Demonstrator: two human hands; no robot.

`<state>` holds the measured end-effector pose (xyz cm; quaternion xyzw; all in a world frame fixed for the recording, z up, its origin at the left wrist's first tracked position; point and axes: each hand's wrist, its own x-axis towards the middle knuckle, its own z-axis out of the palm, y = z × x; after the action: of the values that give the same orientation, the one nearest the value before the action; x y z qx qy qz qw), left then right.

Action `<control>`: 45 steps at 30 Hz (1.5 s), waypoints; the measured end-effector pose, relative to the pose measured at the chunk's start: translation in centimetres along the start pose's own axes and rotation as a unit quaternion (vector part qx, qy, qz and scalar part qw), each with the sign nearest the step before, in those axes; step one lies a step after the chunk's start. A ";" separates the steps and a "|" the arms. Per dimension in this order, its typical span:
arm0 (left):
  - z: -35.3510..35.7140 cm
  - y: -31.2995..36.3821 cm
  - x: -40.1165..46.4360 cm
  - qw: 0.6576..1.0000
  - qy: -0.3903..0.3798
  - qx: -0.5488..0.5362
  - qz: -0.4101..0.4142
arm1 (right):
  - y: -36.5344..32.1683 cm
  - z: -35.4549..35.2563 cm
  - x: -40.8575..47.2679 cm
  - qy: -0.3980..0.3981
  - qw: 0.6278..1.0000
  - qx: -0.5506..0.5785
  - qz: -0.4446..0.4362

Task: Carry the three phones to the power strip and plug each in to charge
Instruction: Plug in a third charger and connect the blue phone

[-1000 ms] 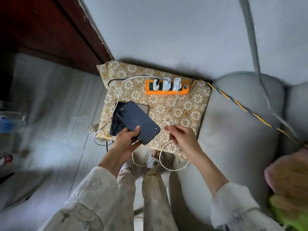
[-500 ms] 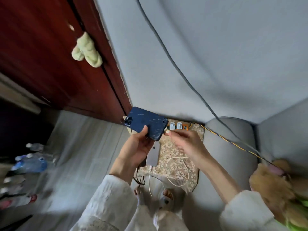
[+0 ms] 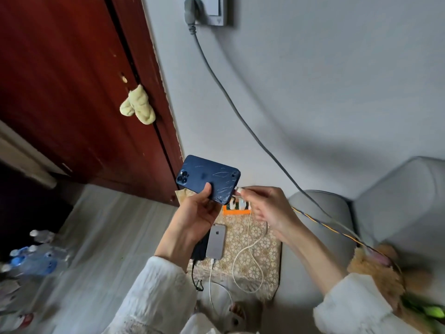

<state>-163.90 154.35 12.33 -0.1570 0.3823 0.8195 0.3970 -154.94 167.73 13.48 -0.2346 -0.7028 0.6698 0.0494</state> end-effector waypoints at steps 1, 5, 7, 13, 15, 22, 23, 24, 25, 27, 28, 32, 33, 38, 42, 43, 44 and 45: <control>0.0 0.0 -0.2 1.000 -0.001 -0.002 -0.003 | -0.2 0.0 -0.1 -0.002 1.000 -0.003 0.000; -0.2 0.1 -0.5 1.000 -0.008 0.006 0.016 | -0.6 0.1 -0.3 -0.019 0.999 -0.047 -0.018; -0.4 0.4 -0.4 0.998 -0.017 0.029 0.049 | -0.9 0.2 -0.2 -0.027 0.996 -0.079 -0.015; -0.6 1.6 -0.1 0.989 -0.020 0.109 0.098 | -1.0 1.5 -0.5 0.004 0.995 -0.094 -0.043; -0.5 1.8 0.0 0.988 -0.021 0.113 0.103 | -0.7 1.6 -0.3 0.017 0.996 -0.074 -0.044; -0.8 1.9 0.3 0.967 -0.069 0.236 0.068 | -0.2 -1.8 0.2 -0.105 0.985 -0.132 0.039; -1.0 1.8 0.4 0.959 -0.078 0.267 0.051 | -0.1 -2.4 0.3 -0.089 0.989 -0.112 0.039; -1.2 1.6 0.5 0.950 -0.087 0.299 0.033 | 0.1 -2.8 0.6 -0.066 0.993 -0.088 0.035; -1.4 1.3 0.8 0.939 -0.095 0.329 0.016 | 0.2 -3.0 0.9 -0.052 0.996 -0.060 0.034; -1.8 0.3 1.4 0.920 -0.105 0.378 -0.016 | 0.7 -2.6 1.7 -0.045 0.998 -0.015 0.047; -2.1 -0.3 1.9 0.913 -0.105 0.392 -0.030 | 1.2 -2.2 2.1 -0.038 0.997 -0.006 0.065; -4.5 -2.5 4.4 0.895 -0.072 0.430 -0.099 | 5.0 -1.2 3.2 -0.062 0.984 0.021 0.169; -5.3 -3.0 5.1 0.888 -0.066 0.440 -0.119 | 6.2 -1.1 3.6 -0.067 0.979 0.024 0.191; -11.3 -7.1 9.5 0.812 0.000 0.572 -0.119 | 15.6 0.6 6.6 -0.014 0.947 0.026 0.319; -18.0 -10.0 12.9 0.688 0.052 0.715 -0.112 | 24.1 2.2 10.3 0.039 0.935 -0.052 0.350; -19.5 -10.7 13.7 0.658 0.042 0.742 -0.120 | 26.0 2.6 11.0 0.048 0.931 -0.068 0.355; -20.9 -11.3 14.7 0.626 0.029 0.769 -0.126 | 27.8 3.0 11.7 0.054 0.928 -0.075 0.362; -22.3 -11.9 15.5 0.591 0.015 0.795 -0.134 | 29.5 3.4 12.2 0.058 0.923 -0.078 0.373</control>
<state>-165.62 150.51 -17.04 0.1599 0.8625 0.1251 0.4635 -159.21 169.23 -18.28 -0.5218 -0.6100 0.5680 -0.1817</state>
